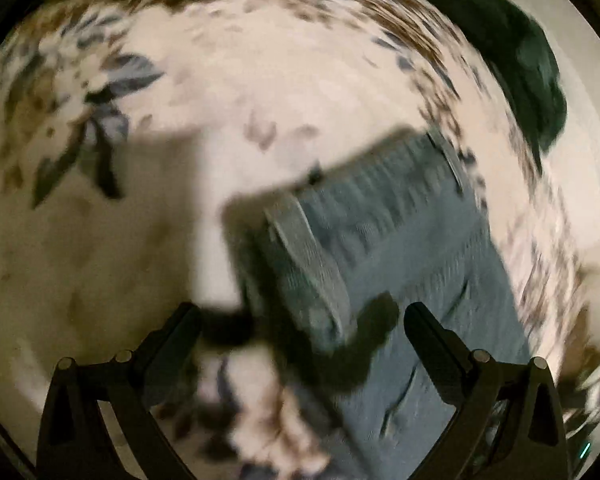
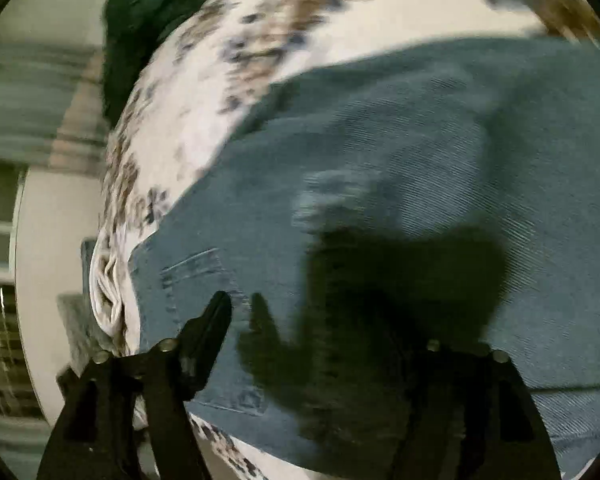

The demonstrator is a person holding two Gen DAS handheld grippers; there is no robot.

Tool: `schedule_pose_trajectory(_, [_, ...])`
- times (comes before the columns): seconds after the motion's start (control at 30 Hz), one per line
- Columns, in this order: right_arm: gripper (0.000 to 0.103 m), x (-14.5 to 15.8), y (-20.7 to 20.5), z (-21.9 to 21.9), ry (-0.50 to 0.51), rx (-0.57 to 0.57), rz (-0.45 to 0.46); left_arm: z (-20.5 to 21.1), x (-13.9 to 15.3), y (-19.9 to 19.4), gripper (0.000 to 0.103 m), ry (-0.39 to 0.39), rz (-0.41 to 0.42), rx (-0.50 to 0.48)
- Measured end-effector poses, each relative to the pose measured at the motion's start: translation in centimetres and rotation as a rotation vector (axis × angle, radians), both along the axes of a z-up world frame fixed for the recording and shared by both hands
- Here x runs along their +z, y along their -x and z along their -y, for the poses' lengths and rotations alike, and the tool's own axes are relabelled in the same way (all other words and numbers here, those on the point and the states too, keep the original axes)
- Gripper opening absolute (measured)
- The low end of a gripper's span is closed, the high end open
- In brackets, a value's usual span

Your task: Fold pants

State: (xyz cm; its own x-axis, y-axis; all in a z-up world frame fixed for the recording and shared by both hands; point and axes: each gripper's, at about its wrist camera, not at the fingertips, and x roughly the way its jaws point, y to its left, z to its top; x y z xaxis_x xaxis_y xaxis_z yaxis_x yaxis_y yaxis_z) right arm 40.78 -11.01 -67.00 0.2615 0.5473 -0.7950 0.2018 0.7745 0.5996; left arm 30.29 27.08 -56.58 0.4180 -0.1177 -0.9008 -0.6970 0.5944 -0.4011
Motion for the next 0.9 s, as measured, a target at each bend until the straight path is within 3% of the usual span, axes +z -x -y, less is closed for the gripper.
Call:
schedule_pose_trajectory(0.07, [0.074, 0.6, 0.6, 0.4, -0.006, 0.004, 0.012, -0.8, -0.6, -0.2, 0.102, 0.035, 0.038, 0.056])
schedule_pose_trajectory(0.1, [0.074, 0.6, 1.2, 0.9, -0.006, -0.006, 0.005, -0.9, -0.4, -0.4, 0.094, 0.033, 0.054, 0.065])
schedule_pose_trajectory(0.13, [0.074, 0.4, 1.7, 1.4, -0.004, -0.02, -0.01, -0.6, -0.2, -0.8, 0.06, 0.027, 0.077, 0.067])
schedule_pose_trajectory(0.17, [0.074, 0.1, 2.4, 1.8, -0.006, -0.029, -0.02, -0.2, 0.0, -1.4, 0.046, 0.015, 0.081, 0.059])
schedule_pose_trajectory(0.23, [0.074, -0.2, 3.3, 2.8, -0.015, -0.062, -0.037, 0.4, 0.7, -1.9, 0.033, -0.01, 0.103, 0.047])
schedule_pose_trajectory(0.3, [0.074, -0.1, 4.1, 3.5, -0.018, -0.094, -0.028, 0.8, 1.2, -2.6, 0.028, -0.033, 0.131, 0.038])
schedule_pose_trajectory(0.57, [0.074, 1.9, 6.3, 8.0, 0.02, -0.216, 0.008, 4.0, 8.7, -2.7, 0.025, -0.196, 0.267, -0.082])
schedule_pose_trajectory(0.73, [0.074, 3.2, 7.5, 11.1, 0.054, -0.249, 0.025, 8.3, 14.1, -3.3, 0.025, -0.306, 0.358, -0.182])
schedule_pose_trajectory(0.9, [0.074, 5.5, 9.1, 15.1, 0.082, -0.301, 0.065, 13.6, 18.7, -3.4, 0.024, -0.352, 0.451, -0.297])
